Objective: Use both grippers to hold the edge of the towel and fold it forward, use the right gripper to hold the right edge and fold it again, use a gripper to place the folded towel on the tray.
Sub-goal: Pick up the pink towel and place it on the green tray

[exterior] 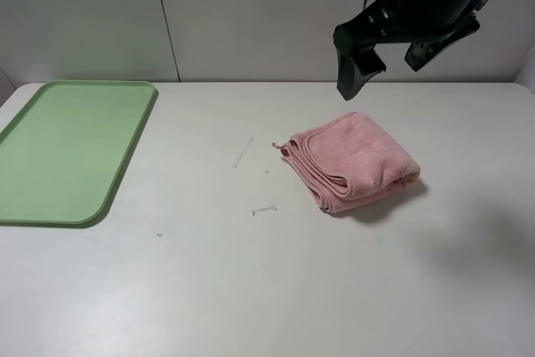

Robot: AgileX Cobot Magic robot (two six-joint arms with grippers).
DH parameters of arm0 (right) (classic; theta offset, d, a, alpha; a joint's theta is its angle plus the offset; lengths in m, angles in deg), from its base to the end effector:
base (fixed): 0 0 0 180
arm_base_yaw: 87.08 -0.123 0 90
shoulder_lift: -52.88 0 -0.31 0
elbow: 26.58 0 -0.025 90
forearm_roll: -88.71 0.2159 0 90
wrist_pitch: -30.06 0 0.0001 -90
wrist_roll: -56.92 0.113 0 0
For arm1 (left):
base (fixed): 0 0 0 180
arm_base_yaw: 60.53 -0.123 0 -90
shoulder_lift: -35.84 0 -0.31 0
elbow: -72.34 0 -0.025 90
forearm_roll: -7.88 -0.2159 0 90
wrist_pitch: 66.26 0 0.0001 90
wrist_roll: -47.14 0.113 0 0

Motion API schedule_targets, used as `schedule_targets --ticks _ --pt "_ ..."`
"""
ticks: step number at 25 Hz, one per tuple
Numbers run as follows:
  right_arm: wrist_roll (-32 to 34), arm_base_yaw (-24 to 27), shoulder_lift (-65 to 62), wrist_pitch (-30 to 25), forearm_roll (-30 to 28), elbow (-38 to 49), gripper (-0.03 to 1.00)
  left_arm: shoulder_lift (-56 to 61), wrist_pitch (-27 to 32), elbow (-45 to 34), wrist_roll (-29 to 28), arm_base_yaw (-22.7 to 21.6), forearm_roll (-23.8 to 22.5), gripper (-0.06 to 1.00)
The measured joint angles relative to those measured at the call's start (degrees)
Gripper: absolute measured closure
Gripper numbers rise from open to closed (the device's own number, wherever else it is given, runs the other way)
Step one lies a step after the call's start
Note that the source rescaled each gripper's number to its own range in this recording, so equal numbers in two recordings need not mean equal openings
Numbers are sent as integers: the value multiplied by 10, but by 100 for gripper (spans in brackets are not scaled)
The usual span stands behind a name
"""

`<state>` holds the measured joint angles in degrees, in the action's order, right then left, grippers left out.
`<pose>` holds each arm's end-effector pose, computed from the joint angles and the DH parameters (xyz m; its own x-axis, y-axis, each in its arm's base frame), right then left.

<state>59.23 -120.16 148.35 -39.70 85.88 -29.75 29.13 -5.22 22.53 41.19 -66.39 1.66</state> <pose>0.2383 0.1490 0.3405 -0.8092 -0.4995 -0.3093 -0.5146 0.8566 -0.0369 -0.0427 0.0064 0.2473 -0.4480 -0.0971 -0.8888 -0.2085 0.9780 -0.0018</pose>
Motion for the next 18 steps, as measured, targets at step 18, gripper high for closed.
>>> schedule_targets --ticks 18 --pt "0 0 -278 -1 20 231 -3 0 0 0 0 0 0 -5"
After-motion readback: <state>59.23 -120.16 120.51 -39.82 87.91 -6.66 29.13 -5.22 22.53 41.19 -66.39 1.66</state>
